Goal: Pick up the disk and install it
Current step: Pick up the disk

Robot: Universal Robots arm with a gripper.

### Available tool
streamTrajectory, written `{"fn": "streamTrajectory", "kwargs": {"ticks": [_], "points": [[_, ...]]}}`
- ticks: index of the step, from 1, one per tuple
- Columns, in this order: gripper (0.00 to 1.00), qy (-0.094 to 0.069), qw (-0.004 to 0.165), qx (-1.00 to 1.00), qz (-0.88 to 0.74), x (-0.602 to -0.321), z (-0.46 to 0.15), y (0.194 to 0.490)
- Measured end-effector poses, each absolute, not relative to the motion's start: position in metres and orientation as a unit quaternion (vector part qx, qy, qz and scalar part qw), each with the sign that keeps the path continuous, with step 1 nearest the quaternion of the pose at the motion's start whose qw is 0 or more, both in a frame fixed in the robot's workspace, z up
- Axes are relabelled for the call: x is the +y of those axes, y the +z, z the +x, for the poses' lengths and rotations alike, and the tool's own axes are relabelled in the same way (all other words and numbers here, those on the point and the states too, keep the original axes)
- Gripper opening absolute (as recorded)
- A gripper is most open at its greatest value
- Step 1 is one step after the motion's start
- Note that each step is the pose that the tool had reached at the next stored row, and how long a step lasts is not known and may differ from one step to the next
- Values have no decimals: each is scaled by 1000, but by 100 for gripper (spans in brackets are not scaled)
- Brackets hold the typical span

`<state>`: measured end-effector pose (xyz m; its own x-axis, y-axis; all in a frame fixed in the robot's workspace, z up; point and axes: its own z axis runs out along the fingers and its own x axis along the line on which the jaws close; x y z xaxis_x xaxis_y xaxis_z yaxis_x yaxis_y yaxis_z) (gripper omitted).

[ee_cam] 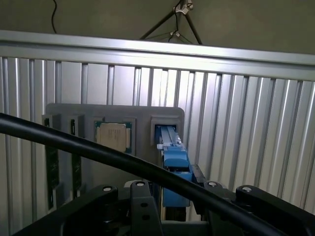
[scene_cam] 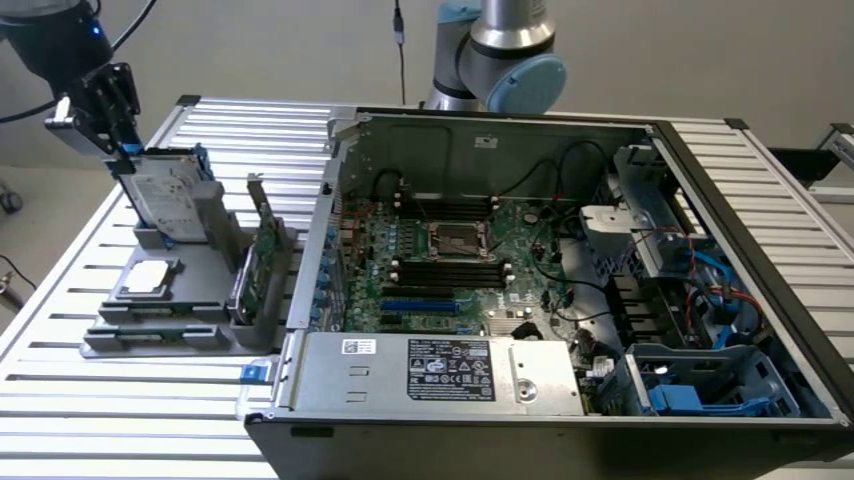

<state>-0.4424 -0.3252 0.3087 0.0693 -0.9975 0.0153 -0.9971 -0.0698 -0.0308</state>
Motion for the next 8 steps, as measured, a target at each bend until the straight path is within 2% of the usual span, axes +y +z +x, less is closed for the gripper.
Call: {"fn": "streamTrajectory", "kwargs": {"ticks": [8], "points": [[42,-11,12,682,-731,-327,-442,298]]}}
